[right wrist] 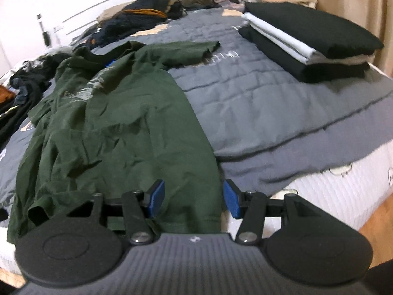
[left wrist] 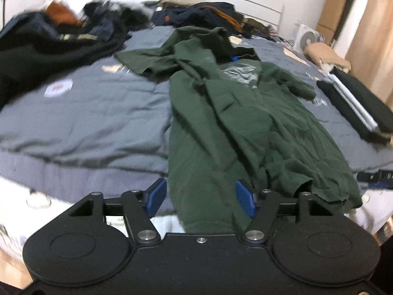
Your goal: Fold clothes
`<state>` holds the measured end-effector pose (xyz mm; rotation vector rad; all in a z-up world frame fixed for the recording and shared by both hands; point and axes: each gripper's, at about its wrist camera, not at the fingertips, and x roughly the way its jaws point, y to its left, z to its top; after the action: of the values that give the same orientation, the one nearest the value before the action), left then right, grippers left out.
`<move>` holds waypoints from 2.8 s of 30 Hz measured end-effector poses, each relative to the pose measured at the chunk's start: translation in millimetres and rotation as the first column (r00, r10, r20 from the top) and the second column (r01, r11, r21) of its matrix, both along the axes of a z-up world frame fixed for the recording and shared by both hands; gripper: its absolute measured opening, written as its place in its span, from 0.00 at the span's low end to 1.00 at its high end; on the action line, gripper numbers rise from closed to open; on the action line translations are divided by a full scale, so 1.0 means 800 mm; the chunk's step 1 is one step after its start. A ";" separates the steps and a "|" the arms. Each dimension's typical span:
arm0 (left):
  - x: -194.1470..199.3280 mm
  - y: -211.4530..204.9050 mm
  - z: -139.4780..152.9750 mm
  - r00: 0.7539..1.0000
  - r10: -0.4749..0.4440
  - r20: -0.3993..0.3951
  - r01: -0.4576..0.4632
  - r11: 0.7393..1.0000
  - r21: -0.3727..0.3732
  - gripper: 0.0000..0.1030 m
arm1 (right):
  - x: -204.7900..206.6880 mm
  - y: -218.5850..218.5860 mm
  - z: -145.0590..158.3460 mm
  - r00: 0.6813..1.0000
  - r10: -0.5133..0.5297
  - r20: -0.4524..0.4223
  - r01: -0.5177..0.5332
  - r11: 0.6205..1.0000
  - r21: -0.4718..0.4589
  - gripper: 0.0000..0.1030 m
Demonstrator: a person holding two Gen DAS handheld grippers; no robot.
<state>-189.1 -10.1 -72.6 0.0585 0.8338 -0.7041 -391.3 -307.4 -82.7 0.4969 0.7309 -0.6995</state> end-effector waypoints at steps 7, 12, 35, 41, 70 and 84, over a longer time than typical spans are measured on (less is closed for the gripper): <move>-0.002 0.028 0.012 1.000 -0.014 0.010 0.014 1.000 -0.003 0.51 | -0.008 -0.003 0.004 0.999 -0.021 0.045 0.019 0.999 0.050 0.50; -0.017 0.018 0.005 0.992 -0.123 0.007 0.123 0.992 0.041 0.51 | -0.009 0.011 0.012 0.997 0.068 0.033 -0.069 0.997 0.031 0.50; 0.056 0.009 -0.053 0.935 0.101 -0.339 -0.135 0.988 -0.080 0.51 | -0.009 -0.030 -0.051 0.997 -0.073 -0.035 0.078 0.975 0.208 0.51; 0.057 0.003 -0.065 0.926 0.116 -0.360 -0.146 0.988 -0.058 0.39 | -0.004 -0.023 -0.060 0.998 -0.054 -0.016 0.057 0.976 0.209 0.45; 0.083 0.087 0.073 0.980 0.139 -0.142 -0.123 0.985 0.119 0.13 | -0.053 -0.020 0.014 0.994 -0.042 0.097 0.020 0.977 0.212 0.06; 0.067 0.083 0.086 0.992 0.113 -0.050 -0.112 0.993 0.018 0.43 | -0.065 -0.023 0.041 0.976 -0.081 0.203 0.068 0.995 0.070 0.32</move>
<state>-135.7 56.4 -3.4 0.0073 0.8848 -0.5947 -443.4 -325.7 -49.5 0.6469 0.5434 -0.6845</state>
